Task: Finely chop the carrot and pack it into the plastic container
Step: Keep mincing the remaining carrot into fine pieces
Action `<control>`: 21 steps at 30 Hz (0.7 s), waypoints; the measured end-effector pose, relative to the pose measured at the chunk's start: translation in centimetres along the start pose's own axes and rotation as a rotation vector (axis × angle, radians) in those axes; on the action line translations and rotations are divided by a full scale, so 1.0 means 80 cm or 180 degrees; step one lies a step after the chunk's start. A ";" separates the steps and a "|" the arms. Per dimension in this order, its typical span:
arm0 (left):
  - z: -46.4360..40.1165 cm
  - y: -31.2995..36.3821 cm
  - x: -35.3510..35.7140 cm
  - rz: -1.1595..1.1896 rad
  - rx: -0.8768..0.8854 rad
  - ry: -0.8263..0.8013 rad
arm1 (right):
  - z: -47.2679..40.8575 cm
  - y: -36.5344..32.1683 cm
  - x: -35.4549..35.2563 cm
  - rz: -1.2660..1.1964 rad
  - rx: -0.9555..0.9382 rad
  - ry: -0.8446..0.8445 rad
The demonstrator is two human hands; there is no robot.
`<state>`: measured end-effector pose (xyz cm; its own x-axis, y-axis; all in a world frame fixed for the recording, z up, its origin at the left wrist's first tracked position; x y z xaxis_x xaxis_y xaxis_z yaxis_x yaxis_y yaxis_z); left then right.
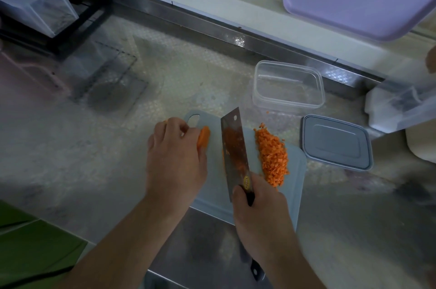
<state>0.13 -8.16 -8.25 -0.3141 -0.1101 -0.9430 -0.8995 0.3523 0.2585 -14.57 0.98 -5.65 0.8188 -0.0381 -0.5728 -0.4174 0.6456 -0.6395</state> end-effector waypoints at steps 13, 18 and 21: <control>-0.013 0.012 -0.012 -0.0117 -0.0217 -0.0516 | -0.001 0.005 0.001 -0.0070 0.0012 -0.0069; -0.015 0.021 -0.021 -0.0068 -0.0199 -0.0656 | -0.002 0.007 0.001 -0.0079 0.0013 -0.0079; -0.011 0.027 -0.031 0.0534 -0.0575 -0.0649 | 0.000 0.008 -0.001 -0.0054 0.0022 -0.0065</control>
<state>-1.30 -7.94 -5.18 -0.4117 0.1308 -0.9019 -0.8854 0.1771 0.4298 -14.90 1.35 -6.00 0.8337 -0.0335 -0.5512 -0.4006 0.6503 -0.6454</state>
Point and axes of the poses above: each hand's wrist, its own z-axis away from the middle knuckle, its own x-axis out of the palm, y = z × x, the point moved 1 cm from there along -z, towards the middle knuckle, and after that the axes turned 11 degrees about x, right-handed, at the moved point
